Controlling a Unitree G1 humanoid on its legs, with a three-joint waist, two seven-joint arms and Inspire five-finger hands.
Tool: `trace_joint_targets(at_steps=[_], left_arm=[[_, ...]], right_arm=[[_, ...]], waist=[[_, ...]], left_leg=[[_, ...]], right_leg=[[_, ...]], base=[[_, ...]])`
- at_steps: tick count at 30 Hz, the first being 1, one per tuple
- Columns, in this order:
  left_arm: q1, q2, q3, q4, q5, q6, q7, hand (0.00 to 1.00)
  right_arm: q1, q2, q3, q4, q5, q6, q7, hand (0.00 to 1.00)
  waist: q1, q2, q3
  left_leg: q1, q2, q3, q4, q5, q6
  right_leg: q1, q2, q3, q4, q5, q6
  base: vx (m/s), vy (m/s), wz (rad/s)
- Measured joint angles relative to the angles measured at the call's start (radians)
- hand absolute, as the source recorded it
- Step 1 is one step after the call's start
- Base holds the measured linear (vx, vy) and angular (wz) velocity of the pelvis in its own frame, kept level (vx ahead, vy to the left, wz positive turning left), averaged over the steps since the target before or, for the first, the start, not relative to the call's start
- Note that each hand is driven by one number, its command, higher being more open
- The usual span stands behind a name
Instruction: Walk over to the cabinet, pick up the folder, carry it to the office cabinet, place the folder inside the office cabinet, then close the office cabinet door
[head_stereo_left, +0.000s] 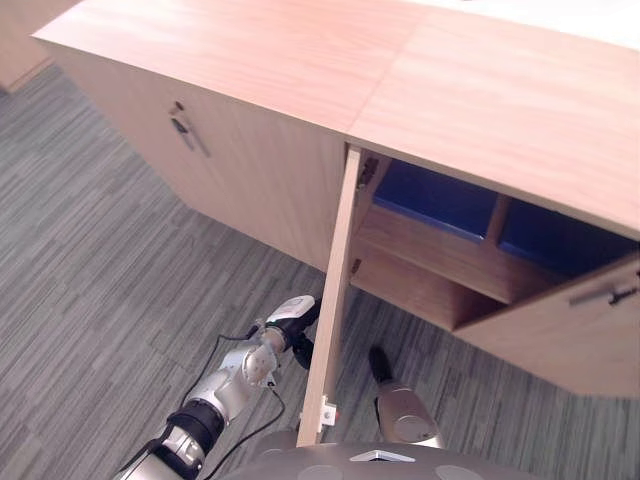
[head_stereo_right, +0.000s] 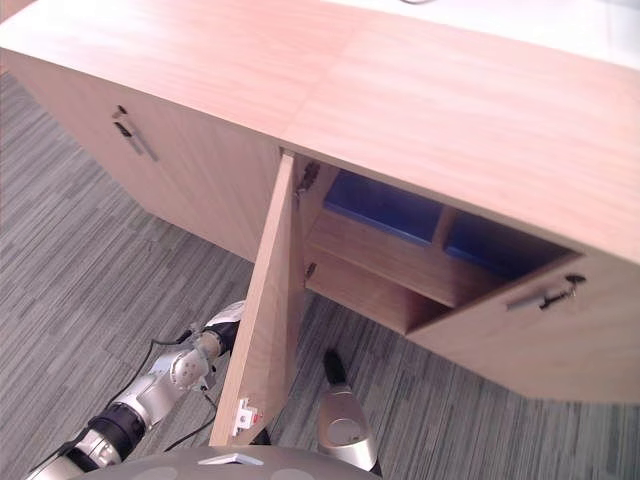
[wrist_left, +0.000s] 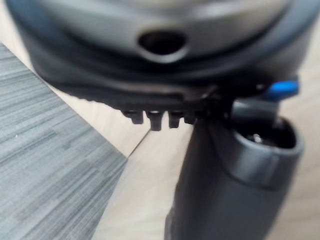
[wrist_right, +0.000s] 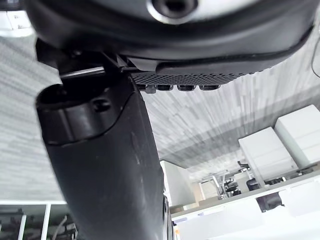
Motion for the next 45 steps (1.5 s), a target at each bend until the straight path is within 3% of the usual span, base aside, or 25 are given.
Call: trace_joint_targets(at_steps=[1,2,3,4,5,6,8,9,10,15,16,18,20,22,26,29,38,40,45], left_arm=[[0.000,0.003,0.001,-0.001,-0.006,0.000,-0.002,1.00],[0.002,0.010,0.003,-0.011,-0.010,0.004,-0.001,1.00],[0.007,0.012,0.024,-0.032,-0.010,0.008,-0.002,1.00],[0.010,0.017,0.036,-0.034,-0.011,0.009,-0.002,1.00],[0.024,0.008,0.050,-0.034,-0.011,0.011,-0.004,1.00],[0.061,-0.006,0.070,-0.035,-0.015,0.012,-0.008,1.00],[0.129,-0.019,0.119,-0.040,-0.026,0.012,-0.013,1.00],[0.162,-0.018,0.154,-0.044,-0.042,0.012,-0.018,1.00],[0.183,-0.008,0.194,-0.048,-0.046,0.015,-0.022,1.00],[0.242,-0.027,0.328,-0.063,-0.067,0.037,-0.026,1.00],[0.264,-0.045,0.364,-0.065,-0.084,0.044,-0.026,1.00],[0.274,-0.061,0.382,-0.071,-0.092,0.045,-0.026,1.00],[0.284,-0.081,0.399,-0.069,-0.100,0.056,-0.026,1.00],[0.321,-0.126,0.435,-0.069,-0.128,0.070,-0.017,1.00],[0.336,-0.148,0.413,-0.066,-0.200,0.086,0.002,1.00],[0.311,-0.147,0.353,-0.066,-0.207,0.086,0.001,1.00],[0.190,-0.134,0.156,-0.075,-0.206,0.082,-0.034,1.00],[0.171,-0.136,0.149,-0.075,-0.206,0.083,-0.035,1.00],[0.132,-0.136,0.149,-0.075,-0.208,0.081,-0.028,1.00]], right_arm=[[-0.011,-0.005,0.026,-0.021,-0.002,0.000,0.003,1.00],[-0.028,-0.031,0.078,-0.086,-0.026,-0.001,0.012,1.00],[-0.036,-0.040,0.101,-0.149,-0.028,-0.003,0.026,1.00],[-0.043,-0.038,0.108,-0.157,-0.023,-0.003,0.043,1.00],[-0.051,-0.031,0.113,-0.156,-0.014,-0.001,0.073,1.00],[-0.051,-0.027,0.126,-0.153,0.001,0.003,0.084,1.00],[-0.049,-0.027,0.134,-0.149,0.019,0.006,0.100,1.00],[-0.049,-0.024,0.134,-0.152,0.024,0.006,0.100,1.00],[-0.049,-0.020,0.139,-0.156,0.024,0.006,0.100,1.00],[-0.043,-0.068,0.182,-0.182,0.021,0.007,0.100,1.00],[-0.034,-0.084,0.215,-0.189,0.012,0.009,0.100,1.00],[-0.012,-0.087,0.239,-0.190,0.011,0.010,0.103,1.00],[-0.002,-0.075,0.256,-0.191,0.011,0.009,0.109,1.00],[0.003,-0.075,0.254,-0.188,0.012,0.004,0.110,1.00],[-0.001,-0.072,0.240,-0.170,0.005,-0.005,0.086,1.00],[-0.005,-0.073,0.238,-0.170,0.005,-0.005,0.085,1.00],[-0.025,-0.079,0.237,-0.148,0.004,-0.016,0.068,1.00],[-0.024,-0.073,0.237,-0.127,0.003,-0.023,0.063,1.00],[-0.021,-0.070,0.219,-0.083,0.001,-0.030,0.044,1.00]], waist=[[0.005,-0.001,0.003],[0.015,0.004,0.004],[0.031,0.003,0.017],[0.037,0.013,0.028],[0.047,0.027,0.034],[0.055,0.047,0.037],[0.062,0.053,0.027],[0.072,0.039,0.018],[0.093,0.013,0.010],[0.110,0.002,0.005],[0.118,0.005,-0.001],[0.137,-0.011,-0.015],[0.141,-0.020,-0.020],[0.136,-0.018,-0.024],[0.132,-0.003,-0.036],[0.117,0.017,-0.055],[0.077,0.020,-0.075],[0.053,0.017,-0.077],[0.038,0.019,-0.079]], left_leg=[[-0.005,-0.001,0.019,0.012,-0.005,0.011],[-0.030,0.016,0.049,0.034,-0.007,0.033],[-0.032,0.024,0.091,0.033,-0.004,0.042],[-0.032,0.030,0.112,0.033,-0.001,0.045],[-0.023,0.054,0.137,0.035,0.000,0.045],[-0.004,0.080,0.159,0.035,0.000,0.045],[0.009,0.111,0.191,0.036,0.001,0.043],[0.009,0.122,0.211,0.041,-0.001,0.030],[0.002,0.131,0.232,0.063,-0.011,0.006],[-0.004,0.204,0.295,0.092,-0.028,-0.038],[-0.013,0.242,0.324,0.104,-0.027,-0.051],[-0.011,0.249,0.358,0.099,-0.016,-0.065],[0.000,0.274,0.376,0.107,-0.005,-0.082],[0.031,0.300,0.392,0.111,0.015,-0.082],[0.042,0.307,0.399,0.124,0.050,-0.083],[0.062,0.296,0.418,0.081,0.067,-0.109],[0.153,0.245,0.444,-0.059,0.078,-0.129],[0.165,0.235,0.451,-0.074,0.078,-0.129],[0.183,0.224,0.468,-0.090,0.077,-0.130]], right_leg=[[-0.004,-0.001,-0.016,-0.016,0.031,-0.018],[-0.001,0.002,-0.073,-0.090,0.111,-0.070],[-0.002,-0.011,-0.215,-0.077,0.084,-0.152],[-0.023,-0.021,-0.305,-0.001,0.011,-0.161],[-0.049,-0.041,-0.410,0.167,-0.089,-0.184],[-0.041,-0.065,-0.470,0.284,-0.145,-0.187],[-0.004,-0.111,-0.512,0.365,-0.203,-0.184],[0.015,-0.152,-0.528,0.380,-0.221,-0.176],[0.023,-0.169,-0.525,0.354,-0.213,-0.131],[0.070,-0.046,-0.555,0.184,-0.190,-0.102],[0.080,-0.050,-0.655,0.147,-0.241,-0.118],[0.086,-0.090,-0.802,0.178,-0.240,-0.099],[0.089,-0.054,-0.785,0.152,-0.201,-0.097],[0.128,0.011,-0.734,0.059,-0.163,-0.114],[0.151,0.051,-0.667,-0.052,-0.110,-0.131],[0.165,0.073,-0.645,-0.119,-0.078,-0.135],[0.179,0.074,-0.610,-0.125,-0.060,-0.132],[0.177,0.070,-0.599,-0.126,-0.052,-0.131],[0.176,0.062,-0.578,-0.131,-0.038,-0.131]], base=[[-0.12,0.114,-0.93],[-0.18,0.075,-0.93],[-0.17,0.022,-0.89],[-0.14,-0.006,-0.76],[-0.06,0.021,-0.70],[-0.03,0.029,-0.67],[0.02,-0.021,-0.59],[0.03,-0.172,-0.77],[0.01,-0.206,-0.68],[-0.01,-0.171,-0.64],[-0.01,-0.125,-0.65],[0.06,-0.071,-0.62],[0.11,-0.104,-0.53],[0.06,-0.131,-0.69],[0.01,-0.021,-0.58],[0.02,0.055,-0.22],[-0.04,0.181,-0.10],[-0.10,0.205,-0.15],[-0.11,0.166,-0.11]])
